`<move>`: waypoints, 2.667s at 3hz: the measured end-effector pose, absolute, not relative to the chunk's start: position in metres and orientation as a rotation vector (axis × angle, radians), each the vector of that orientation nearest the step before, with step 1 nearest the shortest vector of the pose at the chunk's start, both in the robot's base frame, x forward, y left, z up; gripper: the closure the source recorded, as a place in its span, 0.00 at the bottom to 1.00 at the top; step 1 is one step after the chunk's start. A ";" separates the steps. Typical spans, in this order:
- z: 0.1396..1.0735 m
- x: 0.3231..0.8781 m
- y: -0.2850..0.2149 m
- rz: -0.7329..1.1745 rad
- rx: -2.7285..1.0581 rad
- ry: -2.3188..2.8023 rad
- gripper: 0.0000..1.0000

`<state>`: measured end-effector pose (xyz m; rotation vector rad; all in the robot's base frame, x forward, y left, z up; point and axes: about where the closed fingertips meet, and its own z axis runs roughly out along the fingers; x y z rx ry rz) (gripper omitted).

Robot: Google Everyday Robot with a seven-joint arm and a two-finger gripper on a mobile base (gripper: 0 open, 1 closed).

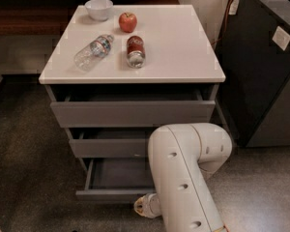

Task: Close bottom drawer

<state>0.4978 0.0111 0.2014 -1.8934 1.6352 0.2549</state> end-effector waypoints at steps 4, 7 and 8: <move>0.178 0.544 -0.022 0.174 -1.840 1.740 1.00; 0.180 0.595 -0.037 0.095 -1.808 1.751 1.00; 0.181 0.616 -0.046 0.057 -1.807 1.746 1.00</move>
Offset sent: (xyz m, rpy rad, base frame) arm 0.0286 -0.0316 -0.0260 -0.0421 0.0113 -0.0857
